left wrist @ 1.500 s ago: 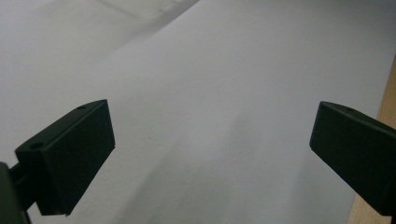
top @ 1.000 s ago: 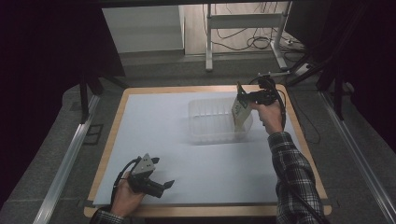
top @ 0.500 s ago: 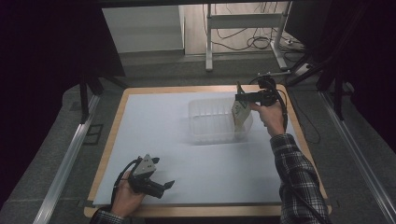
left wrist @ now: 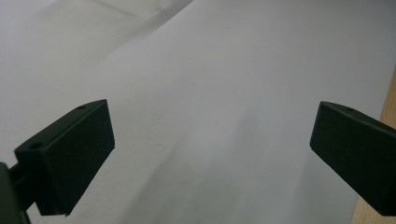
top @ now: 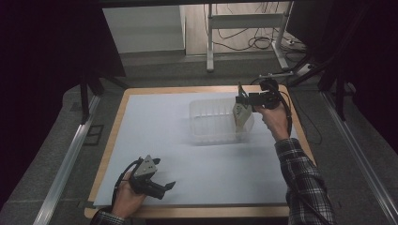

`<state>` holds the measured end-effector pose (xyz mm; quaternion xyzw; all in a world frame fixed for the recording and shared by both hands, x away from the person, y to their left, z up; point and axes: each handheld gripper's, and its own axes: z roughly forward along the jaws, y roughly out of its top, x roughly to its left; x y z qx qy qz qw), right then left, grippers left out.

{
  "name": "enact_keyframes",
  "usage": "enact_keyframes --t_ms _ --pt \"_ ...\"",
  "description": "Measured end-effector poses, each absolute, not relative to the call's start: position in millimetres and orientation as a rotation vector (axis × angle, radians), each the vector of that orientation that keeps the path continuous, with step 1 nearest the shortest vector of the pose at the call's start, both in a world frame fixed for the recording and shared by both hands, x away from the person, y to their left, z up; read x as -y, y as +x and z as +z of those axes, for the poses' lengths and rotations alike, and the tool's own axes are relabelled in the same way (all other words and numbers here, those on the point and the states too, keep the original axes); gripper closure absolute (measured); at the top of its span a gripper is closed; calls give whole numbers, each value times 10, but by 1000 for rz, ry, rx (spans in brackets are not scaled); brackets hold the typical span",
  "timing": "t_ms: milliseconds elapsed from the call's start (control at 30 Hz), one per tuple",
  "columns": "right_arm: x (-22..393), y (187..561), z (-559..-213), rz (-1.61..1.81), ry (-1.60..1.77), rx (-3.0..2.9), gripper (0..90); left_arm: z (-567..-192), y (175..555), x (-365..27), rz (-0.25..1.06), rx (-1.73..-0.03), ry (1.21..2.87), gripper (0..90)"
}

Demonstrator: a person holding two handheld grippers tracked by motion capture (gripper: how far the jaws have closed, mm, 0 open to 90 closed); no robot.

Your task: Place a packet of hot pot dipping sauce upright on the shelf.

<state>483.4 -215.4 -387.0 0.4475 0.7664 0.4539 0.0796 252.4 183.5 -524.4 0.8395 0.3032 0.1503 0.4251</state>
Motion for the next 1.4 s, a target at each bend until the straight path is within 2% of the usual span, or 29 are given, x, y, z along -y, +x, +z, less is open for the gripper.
enact_keyframes --t_ms 467,1400 --pt "2138 4673 -3841 1353 1219 -2318 127 -5242 2522 -1832 379 -750 2107 0" --pt "2155 4158 -3899 1327 964 -2335 21 -5241 2521 -1828 384 -750 2108 0"
